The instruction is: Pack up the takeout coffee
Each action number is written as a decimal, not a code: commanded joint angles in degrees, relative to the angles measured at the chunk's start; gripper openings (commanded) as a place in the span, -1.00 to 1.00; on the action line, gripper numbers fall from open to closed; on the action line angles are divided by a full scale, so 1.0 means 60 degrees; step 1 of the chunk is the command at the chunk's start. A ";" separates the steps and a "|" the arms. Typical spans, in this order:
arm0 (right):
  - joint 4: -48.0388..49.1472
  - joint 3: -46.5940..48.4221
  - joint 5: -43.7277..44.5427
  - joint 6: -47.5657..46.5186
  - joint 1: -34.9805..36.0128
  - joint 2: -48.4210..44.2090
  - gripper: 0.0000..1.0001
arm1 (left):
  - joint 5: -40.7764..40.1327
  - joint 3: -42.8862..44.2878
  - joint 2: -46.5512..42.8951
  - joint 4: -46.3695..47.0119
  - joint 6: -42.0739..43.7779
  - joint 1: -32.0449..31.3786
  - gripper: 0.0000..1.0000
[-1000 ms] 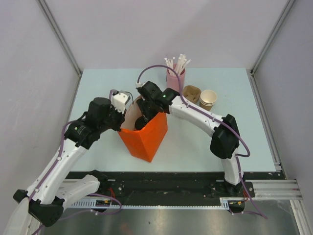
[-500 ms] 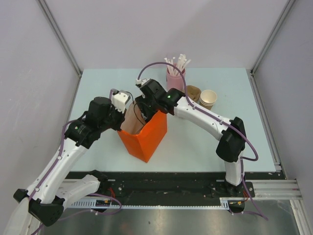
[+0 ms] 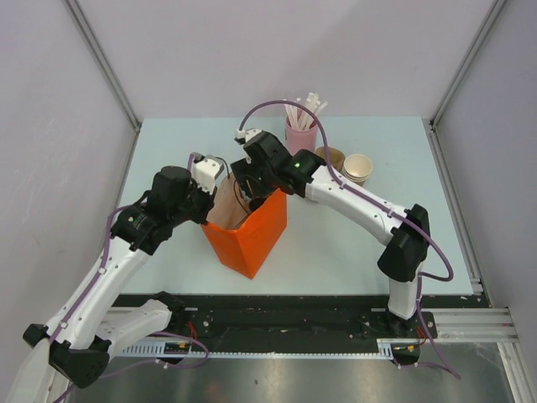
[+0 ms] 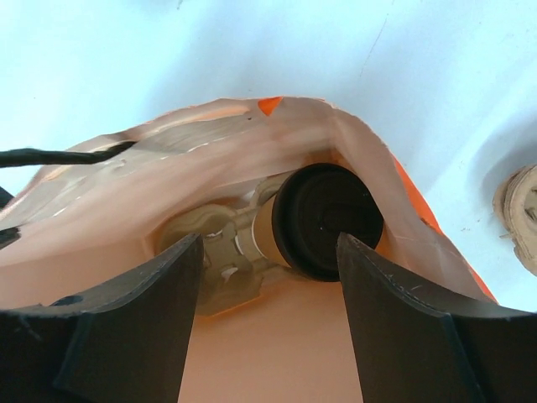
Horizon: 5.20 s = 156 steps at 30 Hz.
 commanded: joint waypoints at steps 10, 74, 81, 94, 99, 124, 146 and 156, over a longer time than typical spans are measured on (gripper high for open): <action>0.1086 -0.0260 0.0047 -0.0028 0.0070 -0.1228 0.43 | 0.0106 0.0127 0.0035 -0.0082 0.0145 -0.0042 -0.99; 0.1526 0.0867 -0.0100 0.0514 -0.0618 -0.2341 0.78 | 0.0590 0.0244 0.0020 -0.0067 0.0057 -0.0042 -0.84; 0.1482 0.0838 0.0047 0.0573 -0.0779 -0.2371 0.79 | 0.0634 0.0376 0.0020 -0.0053 0.0101 -0.0042 -0.64; 0.1248 0.0736 0.0164 0.0748 -0.1394 -0.2283 0.82 | 0.0590 0.1049 -0.0009 -0.0067 0.0350 -0.0042 0.21; 0.1043 0.0780 0.0150 0.0559 -0.1555 -0.2195 0.82 | 0.0634 0.1123 -0.0111 -0.0053 0.0423 -0.0027 0.45; -0.0232 0.1966 0.0355 0.0279 -0.3064 -0.1463 0.89 | 0.1058 0.2615 -0.0244 -0.0111 0.0439 0.0909 0.62; -0.0379 0.4645 0.0179 -0.1243 -0.5217 0.1361 0.65 | 0.2363 0.3877 0.1118 -0.0960 -0.1263 0.5933 0.63; 0.2080 0.4881 -0.1739 0.1406 -0.6989 0.3047 0.11 | 0.1659 0.3350 0.1924 -0.1122 -0.0792 0.6257 0.62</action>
